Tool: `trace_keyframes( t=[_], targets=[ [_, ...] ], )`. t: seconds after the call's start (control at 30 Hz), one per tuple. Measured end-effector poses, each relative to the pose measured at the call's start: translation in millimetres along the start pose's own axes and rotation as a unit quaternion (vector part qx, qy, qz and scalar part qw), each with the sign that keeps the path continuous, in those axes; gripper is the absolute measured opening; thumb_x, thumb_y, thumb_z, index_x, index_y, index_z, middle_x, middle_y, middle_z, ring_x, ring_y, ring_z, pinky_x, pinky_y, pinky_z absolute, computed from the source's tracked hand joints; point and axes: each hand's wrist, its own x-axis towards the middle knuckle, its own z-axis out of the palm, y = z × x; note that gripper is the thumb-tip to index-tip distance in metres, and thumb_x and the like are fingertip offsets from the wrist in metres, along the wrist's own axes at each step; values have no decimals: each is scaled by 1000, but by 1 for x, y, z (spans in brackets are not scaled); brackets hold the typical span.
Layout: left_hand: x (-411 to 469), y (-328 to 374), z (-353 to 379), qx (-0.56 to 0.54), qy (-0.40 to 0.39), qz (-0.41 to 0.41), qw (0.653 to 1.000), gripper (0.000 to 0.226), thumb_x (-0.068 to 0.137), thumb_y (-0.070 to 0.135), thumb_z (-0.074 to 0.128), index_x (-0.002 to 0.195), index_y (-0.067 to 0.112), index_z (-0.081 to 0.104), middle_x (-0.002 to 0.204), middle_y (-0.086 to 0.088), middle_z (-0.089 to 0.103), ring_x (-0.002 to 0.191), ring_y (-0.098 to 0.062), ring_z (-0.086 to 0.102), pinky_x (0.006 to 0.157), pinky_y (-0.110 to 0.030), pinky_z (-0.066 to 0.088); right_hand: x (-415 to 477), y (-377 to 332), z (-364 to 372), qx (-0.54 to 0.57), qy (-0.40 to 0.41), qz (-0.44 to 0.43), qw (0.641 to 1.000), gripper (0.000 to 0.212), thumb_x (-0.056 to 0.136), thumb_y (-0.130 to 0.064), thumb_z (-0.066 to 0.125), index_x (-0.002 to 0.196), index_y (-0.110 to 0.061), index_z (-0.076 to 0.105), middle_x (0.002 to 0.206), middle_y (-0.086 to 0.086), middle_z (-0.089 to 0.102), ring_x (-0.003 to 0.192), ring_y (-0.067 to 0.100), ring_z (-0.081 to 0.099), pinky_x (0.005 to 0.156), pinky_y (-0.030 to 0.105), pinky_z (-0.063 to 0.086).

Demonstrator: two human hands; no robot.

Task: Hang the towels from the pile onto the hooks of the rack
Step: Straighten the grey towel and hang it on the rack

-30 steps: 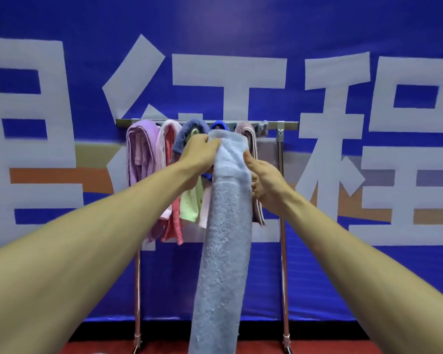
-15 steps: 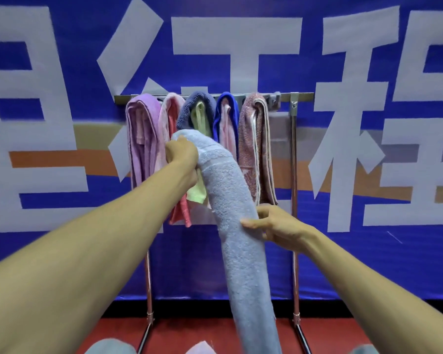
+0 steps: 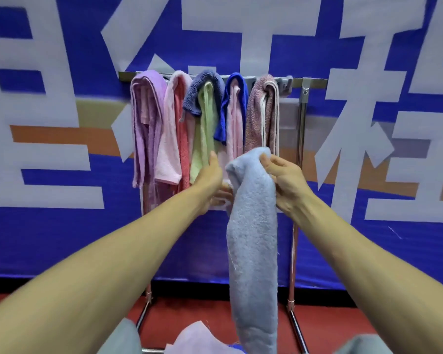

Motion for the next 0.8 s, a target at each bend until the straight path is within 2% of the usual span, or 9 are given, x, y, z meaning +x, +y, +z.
trace_keyframes(
  t=[0.1, 0.2, 0.3, 0.37, 0.43, 0.57, 0.67, 0.73, 0.8],
  targets=[
    [-13, -11, 2, -13, -32, 41, 999, 58, 95, 64, 17, 95, 19, 54, 84, -3, 67, 55, -11, 61, 54, -26, 48, 9, -7, 12, 33, 46, -31, 998, 20, 89, -10, 64, 105, 2, 65, 92, 14, 69, 85, 26, 65, 85, 43, 56],
    [-15, -22, -3, 2, -2, 151, 988, 59, 94, 63, 28, 102, 15, 62, 97, -4, 71, 80, -14, 66, 74, -30, 51, 13, -12, 18, 11, -37, -65, 997, 46, 83, 0, 66, 128, -8, 57, 121, 13, 65, 109, 29, 63, 92, 45, 51],
    [-26, -33, -7, 5, -23, 160, 987, 38, 90, 46, 57, 103, 11, 62, 97, -3, 71, 79, -10, 67, 69, -24, 53, 12, -19, 22, -20, -99, -78, 992, 70, 75, 9, 66, 139, -14, 46, 137, 11, 56, 123, 31, 56, 93, 44, 50],
    [-30, -40, -9, -8, -67, 142, 988, 31, 89, 31, 64, 108, 6, 65, 102, -7, 73, 86, -15, 70, 71, -22, 57, 9, -26, 28, -15, -66, -91, 994, 61, 77, 18, 58, 129, -13, 55, 127, 10, 63, 116, 30, 61, 92, 44, 52],
    [-29, -41, -12, -32, -63, 145, 987, 27, 91, 24, 62, 107, 2, 68, 103, -11, 73, 85, -16, 69, 70, -20, 56, 6, -32, 32, -52, -25, -96, 994, 50, 80, 23, 50, 109, -15, 63, 113, 10, 68, 105, 28, 65, 88, 43, 53],
    [-25, -19, -13, -149, -46, 146, 977, 21, 96, 23, 53, 106, 11, 67, 98, -6, 72, 88, -15, 67, 72, -23, 55, 10, -33, 28, -182, 15, -42, 982, 28, 85, 15, 56, 111, 7, 60, 98, 19, 66, 83, 27, 64, 73, 38, 52],
    [-17, 10, -10, -194, -60, 106, 973, 26, 94, 27, 57, 104, 6, 69, 97, -15, 72, 83, -22, 68, 70, -30, 57, 11, -34, 23, -174, 33, 10, 984, 10, 81, 17, 58, 83, 8, 63, 68, 12, 62, 50, 12, 58, 51, 24, 46],
    [-7, 30, -5, -152, -85, 90, 981, 30, 89, 34, 63, 95, 5, 71, 90, -16, 73, 76, -23, 69, 70, -32, 57, 10, -36, 17, -158, 26, 53, 986, 24, 80, 17, 58, 62, 1, 58, 45, 3, 52, 33, 6, 44, 40, 19, 40],
    [3, 53, 2, -108, -72, 91, 987, 35, 85, 40, 67, 89, 6, 70, 84, -12, 72, 73, -22, 67, 74, -32, 55, 5, -37, 11, -198, 0, 105, 975, 24, 83, 4, 63, 60, -3, 60, 43, 3, 51, 32, 7, 43, 37, 19, 37]
  ],
)
